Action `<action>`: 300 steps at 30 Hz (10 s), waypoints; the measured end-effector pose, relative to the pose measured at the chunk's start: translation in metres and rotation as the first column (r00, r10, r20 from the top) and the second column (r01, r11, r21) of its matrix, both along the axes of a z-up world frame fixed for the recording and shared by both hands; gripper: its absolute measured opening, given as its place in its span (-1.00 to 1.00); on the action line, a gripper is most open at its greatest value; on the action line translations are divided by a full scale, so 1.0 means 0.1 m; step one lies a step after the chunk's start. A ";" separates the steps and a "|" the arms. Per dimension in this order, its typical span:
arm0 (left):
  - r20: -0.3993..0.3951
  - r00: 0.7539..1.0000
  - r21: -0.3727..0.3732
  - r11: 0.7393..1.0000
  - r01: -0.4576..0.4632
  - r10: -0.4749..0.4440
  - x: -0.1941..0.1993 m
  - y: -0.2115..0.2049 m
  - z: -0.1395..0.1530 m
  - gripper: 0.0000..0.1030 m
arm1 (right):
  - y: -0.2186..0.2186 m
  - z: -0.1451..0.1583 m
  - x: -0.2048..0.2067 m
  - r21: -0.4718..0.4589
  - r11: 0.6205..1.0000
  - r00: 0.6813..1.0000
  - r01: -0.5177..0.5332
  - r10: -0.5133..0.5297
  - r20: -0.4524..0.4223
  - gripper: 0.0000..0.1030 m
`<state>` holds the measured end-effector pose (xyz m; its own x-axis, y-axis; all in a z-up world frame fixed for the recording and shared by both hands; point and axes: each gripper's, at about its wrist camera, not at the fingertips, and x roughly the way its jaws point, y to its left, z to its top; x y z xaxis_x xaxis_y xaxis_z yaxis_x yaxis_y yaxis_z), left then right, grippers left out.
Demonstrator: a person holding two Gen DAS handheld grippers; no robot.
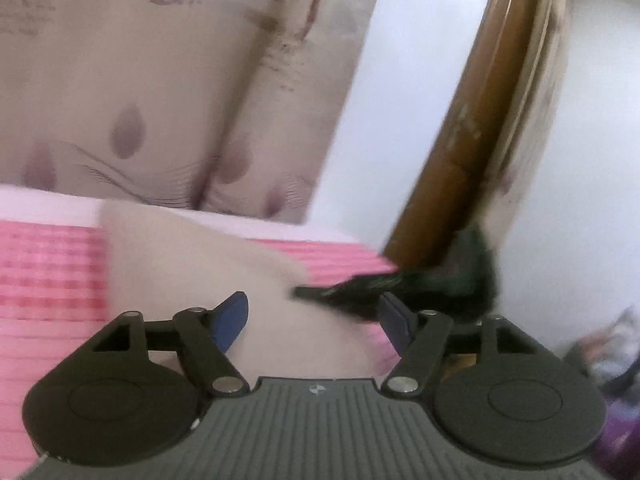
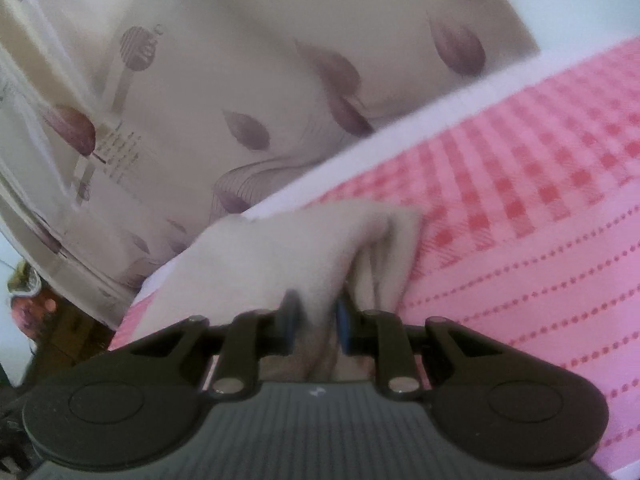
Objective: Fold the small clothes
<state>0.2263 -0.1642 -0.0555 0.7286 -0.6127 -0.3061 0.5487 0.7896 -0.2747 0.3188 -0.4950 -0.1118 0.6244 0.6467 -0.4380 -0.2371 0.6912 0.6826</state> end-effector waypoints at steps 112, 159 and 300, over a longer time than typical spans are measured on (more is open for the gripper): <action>0.049 0.977 0.276 0.937 -0.214 0.209 -0.38 0.18 -0.41 -0.18 | 0.52 0.36 -0.94 -0.388 0.921 0.974 -0.033 0.117 0.195 -0.71; 0.213 0.944 0.233 0.925 -0.301 0.253 -0.55 0.39 0.18 0.10 | 0.73 -0.20 -0.77 -0.573 0.811 0.965 0.122 0.038 0.259 0.95; -0.237 0.970 0.120 0.993 -0.025 0.053 1.11 0.70 -0.19 0.71 | 0.44 -0.18 -0.23 -0.329 0.944 0.999 -0.001 0.018 0.050 1.00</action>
<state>0.3372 -0.0937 -0.0744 0.6481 -0.5361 -0.5408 0.4466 0.8428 -0.3003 0.2960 -0.4513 -0.1297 0.6464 0.4783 -0.5945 -0.2735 0.8726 0.4047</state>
